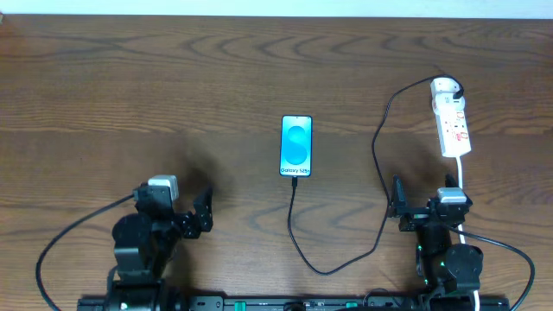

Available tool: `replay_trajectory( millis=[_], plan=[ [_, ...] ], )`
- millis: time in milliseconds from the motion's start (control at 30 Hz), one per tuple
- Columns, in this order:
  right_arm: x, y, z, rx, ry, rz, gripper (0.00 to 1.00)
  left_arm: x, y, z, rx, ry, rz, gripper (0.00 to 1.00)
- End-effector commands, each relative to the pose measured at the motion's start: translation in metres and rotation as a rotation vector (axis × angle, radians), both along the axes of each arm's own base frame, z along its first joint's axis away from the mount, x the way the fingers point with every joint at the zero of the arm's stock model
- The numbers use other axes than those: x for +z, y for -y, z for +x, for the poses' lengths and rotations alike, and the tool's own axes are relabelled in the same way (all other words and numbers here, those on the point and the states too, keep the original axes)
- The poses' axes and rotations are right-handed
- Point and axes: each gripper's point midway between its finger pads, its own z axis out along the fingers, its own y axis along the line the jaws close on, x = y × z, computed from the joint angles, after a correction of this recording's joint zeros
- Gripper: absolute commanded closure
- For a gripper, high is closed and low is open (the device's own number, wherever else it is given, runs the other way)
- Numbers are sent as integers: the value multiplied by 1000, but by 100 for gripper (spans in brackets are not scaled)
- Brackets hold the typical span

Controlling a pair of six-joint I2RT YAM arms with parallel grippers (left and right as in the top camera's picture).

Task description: Plug charger to phone and switch on socket

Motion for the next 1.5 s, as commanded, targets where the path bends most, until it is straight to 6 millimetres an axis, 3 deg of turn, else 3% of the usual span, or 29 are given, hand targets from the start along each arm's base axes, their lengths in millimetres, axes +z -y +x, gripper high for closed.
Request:
replay_trajectory(
  millis=[0,700,900,1033,1467],
  plan=[
    [-1,2,0,-7,1,-11,1,4,2,-2,-9,58,-8,9],
    [-1,2,0,-7,0,-11,1,33,-5,11,35,384,-15,9],
    [-1,2,0,-7,1,-11,1,30,-17,13,101,374,-1,9],
    [-1,2,0,-7,0,-11,1,14,-22,12,133,309,10,9],
    [-1,2,0,-7,1,-11,1,13,-22,11,97,328,126,9]
  ],
)
